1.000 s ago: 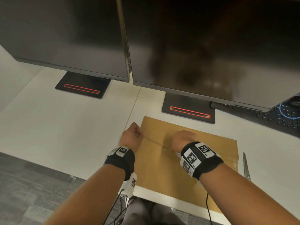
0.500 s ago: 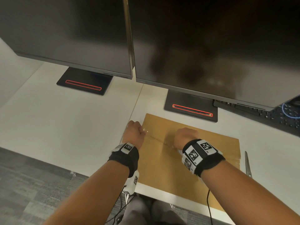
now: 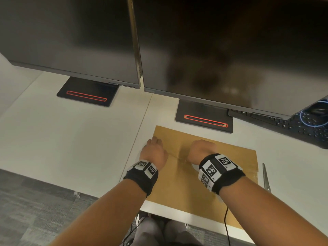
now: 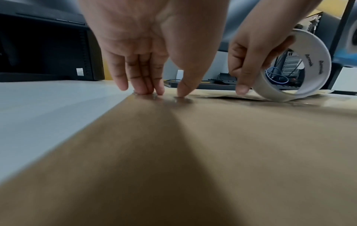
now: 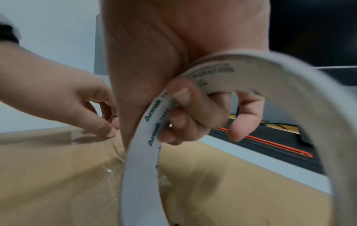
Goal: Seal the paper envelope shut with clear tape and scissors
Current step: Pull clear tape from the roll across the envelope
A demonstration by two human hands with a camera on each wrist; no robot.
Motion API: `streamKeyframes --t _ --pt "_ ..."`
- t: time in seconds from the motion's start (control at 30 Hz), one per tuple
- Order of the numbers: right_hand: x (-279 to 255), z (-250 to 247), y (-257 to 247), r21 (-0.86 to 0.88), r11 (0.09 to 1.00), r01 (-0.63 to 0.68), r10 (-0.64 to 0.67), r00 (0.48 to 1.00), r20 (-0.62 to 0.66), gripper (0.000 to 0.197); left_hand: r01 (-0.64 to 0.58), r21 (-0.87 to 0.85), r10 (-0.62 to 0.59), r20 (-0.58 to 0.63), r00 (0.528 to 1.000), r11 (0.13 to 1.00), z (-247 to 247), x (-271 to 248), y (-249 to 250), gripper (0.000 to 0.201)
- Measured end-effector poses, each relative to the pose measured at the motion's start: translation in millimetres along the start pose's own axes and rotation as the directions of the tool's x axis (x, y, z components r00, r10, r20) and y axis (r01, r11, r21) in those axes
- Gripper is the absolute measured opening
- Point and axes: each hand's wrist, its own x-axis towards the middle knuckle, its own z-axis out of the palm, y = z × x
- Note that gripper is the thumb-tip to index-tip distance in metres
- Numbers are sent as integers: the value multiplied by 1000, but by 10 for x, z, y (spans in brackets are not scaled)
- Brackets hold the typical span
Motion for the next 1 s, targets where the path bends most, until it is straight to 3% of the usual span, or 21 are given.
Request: streamKeyframes --t 0.07,0.2,0.3,0.4,0.6,0.73,0.87,1.0 --pt "-50 -11 123 91 996 22 -22 1000 -5 25 -4 47 5 -12 1000 999 44 -33 5 50" --pt "-129 -7 409 312 949 43 -50 999 14 53 -6 90 10 -52 999 996 54 -25 7 57" --pt "-113 11 555 555 826 97 -142 989 38 42 0 107 6 -49 999 994 53 -17 13 59" --pt "-152 14 648 654 738 166 -230 973 12 36 5 117 1 -58 998 993 60 -22 23 61" --pt "-201 28 571 541 813 217 -286 957 45 38 24 84 -20 -49 999 996 92 -53 37 67" --pt "-222 18 640 307 944 119 -137 990 38 40 28 74 -25 -46 999 997 94 -49 39 68" --pt "-256 129 706 318 947 53 -102 985 139 54 63 118 -60 -23 998 991 68 -32 63 69" --pt "-308 146 715 386 921 43 -116 979 168 47 74 207 -67 -37 997 976 62 -56 137 53"
